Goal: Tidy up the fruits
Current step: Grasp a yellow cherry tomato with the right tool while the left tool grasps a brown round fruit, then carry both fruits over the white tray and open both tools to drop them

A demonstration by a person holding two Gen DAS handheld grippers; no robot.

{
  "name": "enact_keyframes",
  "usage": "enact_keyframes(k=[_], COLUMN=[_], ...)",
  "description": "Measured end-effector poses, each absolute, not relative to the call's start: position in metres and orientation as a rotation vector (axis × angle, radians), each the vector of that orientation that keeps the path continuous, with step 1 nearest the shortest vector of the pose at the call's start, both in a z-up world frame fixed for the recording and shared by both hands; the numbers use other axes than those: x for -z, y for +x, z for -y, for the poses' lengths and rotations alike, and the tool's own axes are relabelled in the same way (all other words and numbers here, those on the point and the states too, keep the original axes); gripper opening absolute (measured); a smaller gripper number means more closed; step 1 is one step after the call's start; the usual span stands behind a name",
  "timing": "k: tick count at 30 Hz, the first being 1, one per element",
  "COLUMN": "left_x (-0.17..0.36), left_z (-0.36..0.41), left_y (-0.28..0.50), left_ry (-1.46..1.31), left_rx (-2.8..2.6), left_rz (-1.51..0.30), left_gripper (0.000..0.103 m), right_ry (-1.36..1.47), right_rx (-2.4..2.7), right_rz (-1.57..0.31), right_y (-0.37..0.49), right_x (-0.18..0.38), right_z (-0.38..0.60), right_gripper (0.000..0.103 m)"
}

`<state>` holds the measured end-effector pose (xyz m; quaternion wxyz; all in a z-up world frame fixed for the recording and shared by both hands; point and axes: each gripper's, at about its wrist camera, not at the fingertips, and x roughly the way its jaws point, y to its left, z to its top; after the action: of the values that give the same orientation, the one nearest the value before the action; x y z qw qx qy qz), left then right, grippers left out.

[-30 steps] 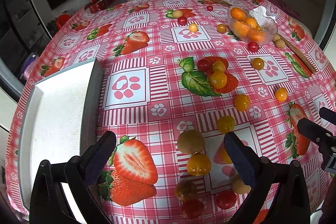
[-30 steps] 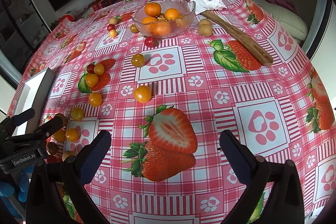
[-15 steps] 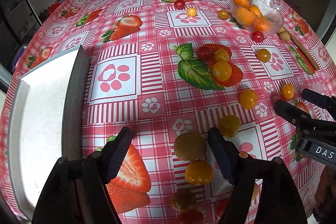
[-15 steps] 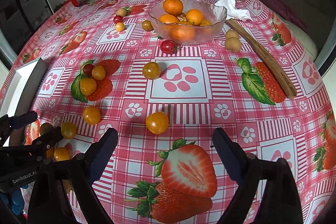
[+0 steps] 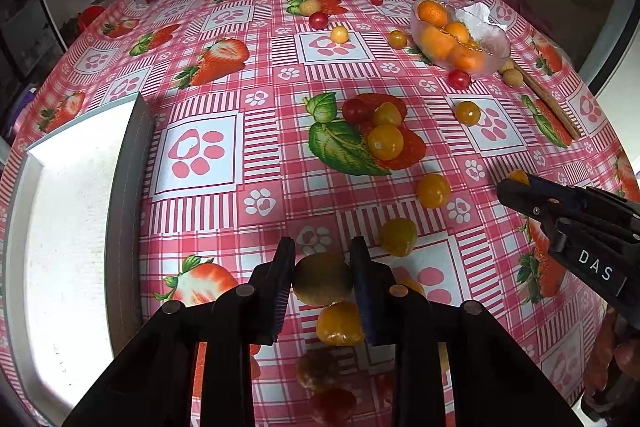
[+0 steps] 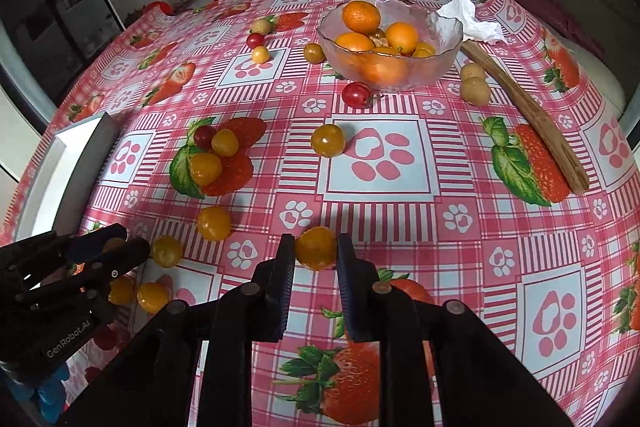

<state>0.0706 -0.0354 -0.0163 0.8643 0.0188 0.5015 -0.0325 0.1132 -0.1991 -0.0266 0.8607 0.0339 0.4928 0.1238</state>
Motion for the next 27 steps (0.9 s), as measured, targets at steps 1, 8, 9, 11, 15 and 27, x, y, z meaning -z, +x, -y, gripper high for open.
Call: enact_keyframes(k=[1,8,9,11,15,27], left_x=[0.013,-0.015,-0.018,-0.023,-0.031,-0.022], left_z=[0.034,0.008,0.002,-0.010,-0.040,-0.154], left_y=[0.069,0.048,0.045,0.039,0.026,-0.016], left_ry=[0.032,-0.007,-0.014,-0.023,-0.050,-0.115], left_rx=[0.071,0.075,0.071,0.059,0.027,-0.177], left_rz=[-1.044,-0.969,-0.962,-0.948,-0.921,-0.910], left_gripper=[0.030,0.030,0.030,0.030,0.030,0.030], right_ry=[0.083,0.141,0.144,0.143,0.130,0.025], right_rx=[-0.265,-0.315,-0.322,-0.334,-0.362,-0.566], right_rz=[-1.033,-1.023,-1.022,-1.019,-1.018,-1.025], right_y=[0.111,0.098,0.097,0.093,0.088,0.077], right_x=[0.024,0.005,0.002,-0.003,-0.012,-0.037], right_z=[0.200,0.203,0.201,0.195,0.177,0.051], right_gripper=[0.023,0.023,0.023,0.023,0.023,0.023])
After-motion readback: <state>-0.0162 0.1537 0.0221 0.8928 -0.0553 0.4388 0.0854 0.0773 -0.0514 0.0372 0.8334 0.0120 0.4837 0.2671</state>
